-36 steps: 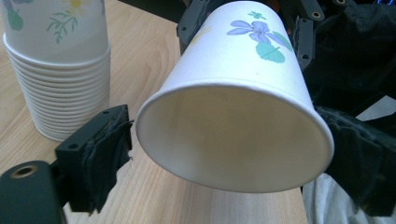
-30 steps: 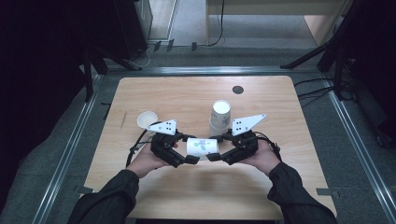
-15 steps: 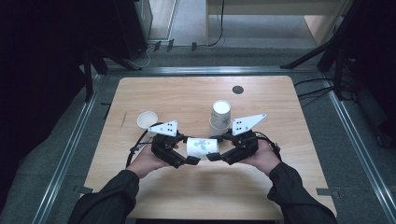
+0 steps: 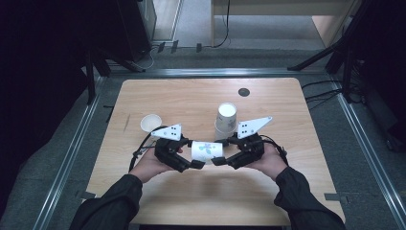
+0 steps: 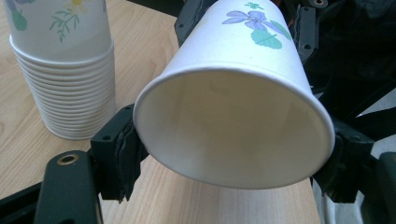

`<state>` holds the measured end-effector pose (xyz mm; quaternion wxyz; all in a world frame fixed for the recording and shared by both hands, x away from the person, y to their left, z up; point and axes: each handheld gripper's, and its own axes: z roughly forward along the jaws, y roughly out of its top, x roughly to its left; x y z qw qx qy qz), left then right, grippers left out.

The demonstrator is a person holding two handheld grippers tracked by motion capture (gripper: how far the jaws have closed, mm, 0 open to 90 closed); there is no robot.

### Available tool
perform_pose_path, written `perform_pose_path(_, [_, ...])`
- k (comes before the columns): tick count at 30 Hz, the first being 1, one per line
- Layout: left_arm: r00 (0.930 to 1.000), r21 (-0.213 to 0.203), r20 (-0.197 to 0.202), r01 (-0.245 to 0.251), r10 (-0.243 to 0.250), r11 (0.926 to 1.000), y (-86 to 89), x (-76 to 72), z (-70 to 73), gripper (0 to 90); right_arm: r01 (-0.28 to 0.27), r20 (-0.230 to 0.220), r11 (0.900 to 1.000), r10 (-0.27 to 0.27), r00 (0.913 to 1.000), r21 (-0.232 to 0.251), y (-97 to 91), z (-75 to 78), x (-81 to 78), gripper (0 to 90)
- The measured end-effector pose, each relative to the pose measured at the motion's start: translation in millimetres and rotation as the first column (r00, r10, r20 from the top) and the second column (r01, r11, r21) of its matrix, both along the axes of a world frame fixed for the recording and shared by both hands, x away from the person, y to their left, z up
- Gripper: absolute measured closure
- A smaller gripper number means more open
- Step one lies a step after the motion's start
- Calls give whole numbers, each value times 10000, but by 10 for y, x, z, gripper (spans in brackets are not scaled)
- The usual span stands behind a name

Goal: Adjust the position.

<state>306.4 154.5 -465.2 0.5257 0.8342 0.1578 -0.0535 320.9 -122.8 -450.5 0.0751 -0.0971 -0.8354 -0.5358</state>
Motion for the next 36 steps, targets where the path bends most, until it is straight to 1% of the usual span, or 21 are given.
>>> perform_pose_path(2, [10000, 21, 7, -2, 2, 10000, 0, -1, 0, 221, -8, -48, 10000, 8, 10000, 3, 0, -1, 1, 354])
perform_pose_path(6, [10000, 20, 27, -4, 4, 10000, 0, -3, 3, 221, -16, 45, 10000, 16, 10000, 24, 2, 0, -3, 351])
perform_pose_path(12, [10000, 3, 88, -19, 19, 10000, 3, -4, 7, 221, -8, 51, 10000, 7, 10000, 43, 3, 3, -6, 342])
perform_pose_path(18, [10000, -45, 80, -42, 43, 10000, 10, -5, 12, 223, 78, 133, 10000, -78, 9999, -20, 8, 3, -10, 335])
perform_pose_path(26, [9999, -70, 79, -106, 107, 9999, 30, -1, 22, 223, 146, 192, 9999, -146, 9997, 16, 6, 6, -10, 321])
perform_pose_path(29, [9998, -49, 110, -146, 147, 9999, 47, 5, 30, 224, 149, 146, 9999, -148, 9998, -42, 5, 4, -11, 309])
perform_pose_path(33, [9998, -63, -19, -198, 198, 9998, 68, 20, 38, 225, 191, 191, 9997, -188, 9996, -134, -5, -7, -9, 284])
perform_pose_path(34, [9998, -7, -12, -189, 189, 9998, 71, 23, 40, 225, 189, 128, 9996, -186, 9997, -203, -10, -12, -16, 279])
perform_pose_path(35, [9999, 96, -32, -167, 167, 9998, 72, 26, 43, 224, 190, 166, 9995, -186, 9997, -253, -12, -21, -18, 275])
perform_pose_path(36, [9998, 158, -35, -174, 174, 9997, 79, 28, 48, 224, 187, 125, 9990, -182, 9998, -395, -16, -27, -23, 274])
